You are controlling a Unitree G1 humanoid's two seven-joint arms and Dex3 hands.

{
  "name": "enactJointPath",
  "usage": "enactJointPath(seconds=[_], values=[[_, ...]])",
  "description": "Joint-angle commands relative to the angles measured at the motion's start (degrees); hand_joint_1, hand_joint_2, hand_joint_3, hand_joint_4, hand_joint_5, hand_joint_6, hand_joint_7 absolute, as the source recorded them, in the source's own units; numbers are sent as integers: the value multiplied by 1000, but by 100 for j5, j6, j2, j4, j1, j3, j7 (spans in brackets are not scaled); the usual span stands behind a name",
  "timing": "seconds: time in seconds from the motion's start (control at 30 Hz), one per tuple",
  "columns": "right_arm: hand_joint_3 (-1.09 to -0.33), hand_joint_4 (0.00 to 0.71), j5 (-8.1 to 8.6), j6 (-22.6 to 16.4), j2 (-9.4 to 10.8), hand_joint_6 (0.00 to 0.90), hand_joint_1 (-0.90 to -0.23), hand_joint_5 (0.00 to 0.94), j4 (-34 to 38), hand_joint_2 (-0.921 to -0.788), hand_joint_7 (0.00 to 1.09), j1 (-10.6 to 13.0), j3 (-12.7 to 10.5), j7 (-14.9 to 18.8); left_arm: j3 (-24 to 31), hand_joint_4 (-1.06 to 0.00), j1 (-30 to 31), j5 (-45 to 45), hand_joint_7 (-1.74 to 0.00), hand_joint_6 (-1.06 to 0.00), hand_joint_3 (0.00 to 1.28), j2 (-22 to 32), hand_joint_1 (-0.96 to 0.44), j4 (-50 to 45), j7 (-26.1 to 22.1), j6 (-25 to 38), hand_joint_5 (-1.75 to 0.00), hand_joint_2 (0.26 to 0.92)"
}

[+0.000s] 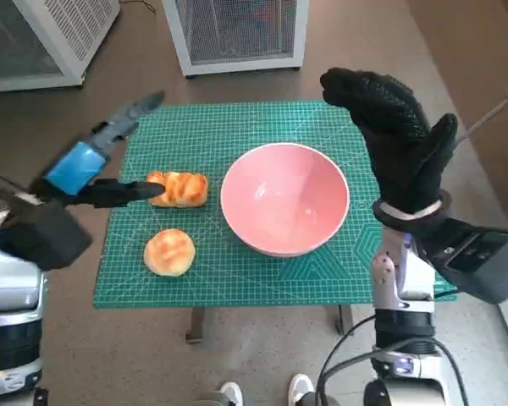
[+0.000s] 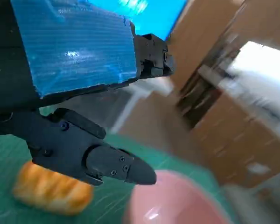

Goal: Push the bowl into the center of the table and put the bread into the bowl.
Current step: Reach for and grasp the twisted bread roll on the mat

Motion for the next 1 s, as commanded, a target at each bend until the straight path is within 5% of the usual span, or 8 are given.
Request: enactJointPath(seconds=[0.03,1.0], values=[[-581,552,3,28,-70,206,-415,46,8,-861,879,126,54,-36,-344,-122,-272,388,-183,-154,1,118,-299,24,-97,366,0,788],[-557,546,140,79,-183,217,-411,64,1,-872,883,150,85,-55,-2064,-104,-1701,1847,-58,-211,3,-493,-300,2744,-46,1025,0,804]])
